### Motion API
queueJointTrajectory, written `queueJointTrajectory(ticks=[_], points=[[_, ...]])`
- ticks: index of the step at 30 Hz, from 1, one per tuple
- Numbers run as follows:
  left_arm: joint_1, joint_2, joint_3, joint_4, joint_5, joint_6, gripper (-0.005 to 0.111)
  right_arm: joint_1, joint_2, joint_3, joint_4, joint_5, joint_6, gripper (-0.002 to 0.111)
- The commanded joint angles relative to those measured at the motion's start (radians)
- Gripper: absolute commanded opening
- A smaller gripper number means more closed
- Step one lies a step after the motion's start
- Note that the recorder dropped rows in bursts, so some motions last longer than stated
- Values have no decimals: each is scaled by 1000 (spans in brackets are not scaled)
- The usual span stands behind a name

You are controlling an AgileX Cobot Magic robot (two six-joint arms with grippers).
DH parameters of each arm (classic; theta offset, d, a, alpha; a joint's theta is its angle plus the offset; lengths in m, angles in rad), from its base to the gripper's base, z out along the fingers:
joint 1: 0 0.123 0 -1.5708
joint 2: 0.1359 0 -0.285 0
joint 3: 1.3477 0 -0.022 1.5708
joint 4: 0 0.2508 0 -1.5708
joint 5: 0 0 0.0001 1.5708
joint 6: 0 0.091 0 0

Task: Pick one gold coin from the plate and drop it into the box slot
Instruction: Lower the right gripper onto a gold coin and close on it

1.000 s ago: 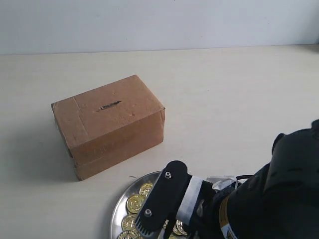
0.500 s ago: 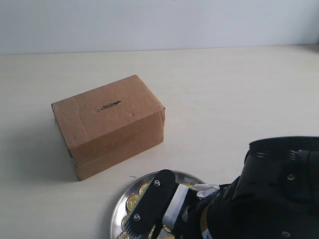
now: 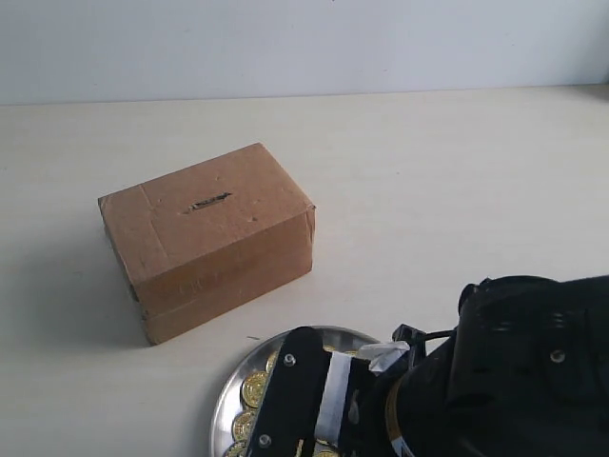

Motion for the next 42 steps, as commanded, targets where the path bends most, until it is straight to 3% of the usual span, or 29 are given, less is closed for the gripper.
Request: queueJointTrajectory(ticks=[1,24,42], points=[[2,-5,2,2,-10,-4,0,14,6,0,-49,-28,-64,56],[2,-5,2,2,-10,-4,0,48,79,2,-64,-90,100,56],[2,-5,2,2,-10,-4,0,48,105,33,-20,-123,102,55]])
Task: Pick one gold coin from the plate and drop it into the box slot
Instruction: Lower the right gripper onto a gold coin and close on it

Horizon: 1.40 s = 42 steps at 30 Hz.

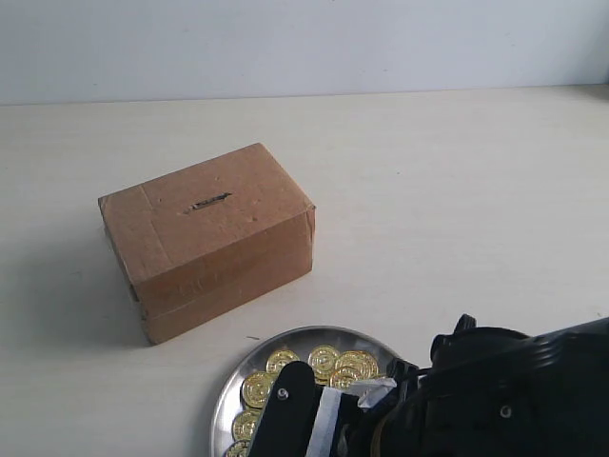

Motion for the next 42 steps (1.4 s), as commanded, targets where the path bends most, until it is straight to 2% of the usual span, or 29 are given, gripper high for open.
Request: queueJointTrajectory(ticks=[1,9,35,40,42], points=[[2,-5,2,2,-10,-4,0,2,11,2,-1,-22,4,55],[2,-5,2,2,-10,-4,0,2,11,2,-1,-20,4,51],[2,-5,2,2,-10,-4,0,2,27,2,-1,-13,4,51],[2,-5,2,2,-10,-4,0,2,27,2,-1,-17,4,34],[2,-5,2,2,-10,-4,0,2,27,2,-1,-17,4,32]])
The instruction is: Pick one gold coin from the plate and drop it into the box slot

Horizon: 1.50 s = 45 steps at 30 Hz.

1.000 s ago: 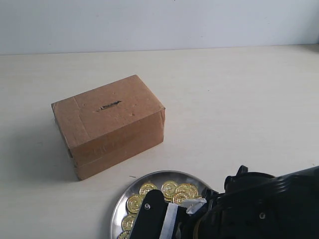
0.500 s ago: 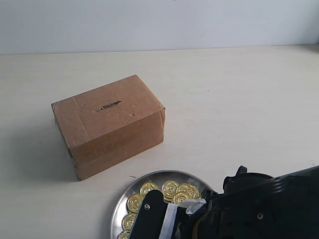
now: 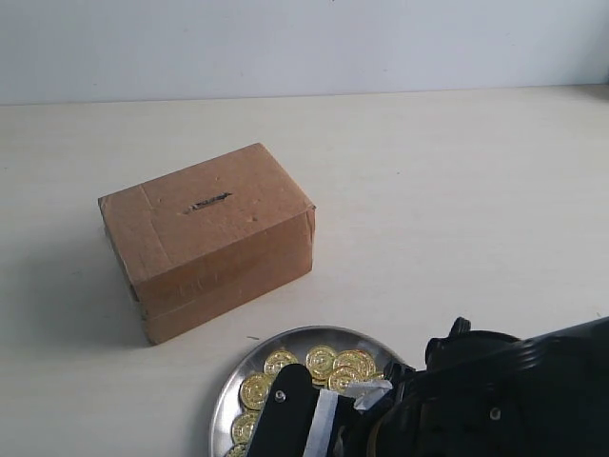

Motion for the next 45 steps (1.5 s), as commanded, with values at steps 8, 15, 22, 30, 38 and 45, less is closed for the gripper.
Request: queueJointTrajectory(ticks=[8,15,22,30,38,45], points=[[2,-5,2,2,-10,-4,0,2,3,2,-1,-31,4,40],[2,-5,2,2,-10,-4,0,2,3,2,-1,-84,4,51],[2,-5,2,2,-10,-4,0,-22,10,2,4,-113,63,51],[2,-5,2,2,-10,-4,0,-39,28,0,11,-135,80,51],[2,-5,2,2,-10,-4,0,-41,38,0,14,-136,83,48],[2,-5,2,2,-10,-4,0,-41,39,0,41,-130,91,39]])
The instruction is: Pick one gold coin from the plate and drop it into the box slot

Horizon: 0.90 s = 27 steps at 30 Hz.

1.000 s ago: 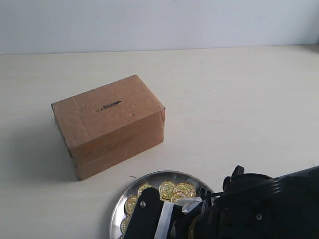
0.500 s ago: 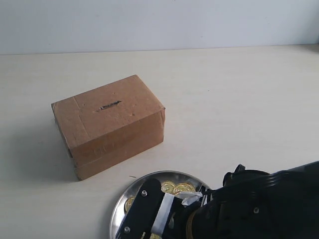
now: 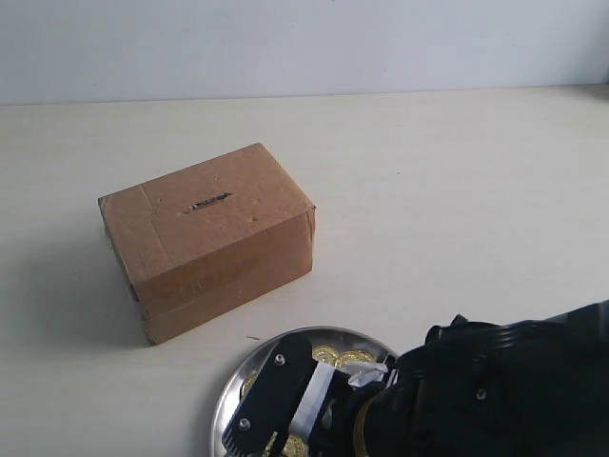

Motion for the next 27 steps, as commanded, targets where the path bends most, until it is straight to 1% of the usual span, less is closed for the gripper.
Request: queueJointTrajectory(ticks=[1,5,7,10,15,22,27], points=[[2,-5,2,2,-10,-4,0,-5,8,0,13,9,5,39],[2,-5,2,2,-10,-4,0,-5,11,0,13,9,6,32],[2,-5,2,2,-10,-4,0,-5,11,0,13,9,6,24],[2,-5,2,2,-10,-4,0,-5,11,0,13,-3,6,17],[2,-5,2,2,-10,-4,0,-5,1,-4,13,-17,6,17],[2,-5,2,2,-10,-4,0,-5,-69,-4,13,-17,6,17],[2,-5,2,2,-10,-4,0,-5,-69,-4,13,-17,6,17]])
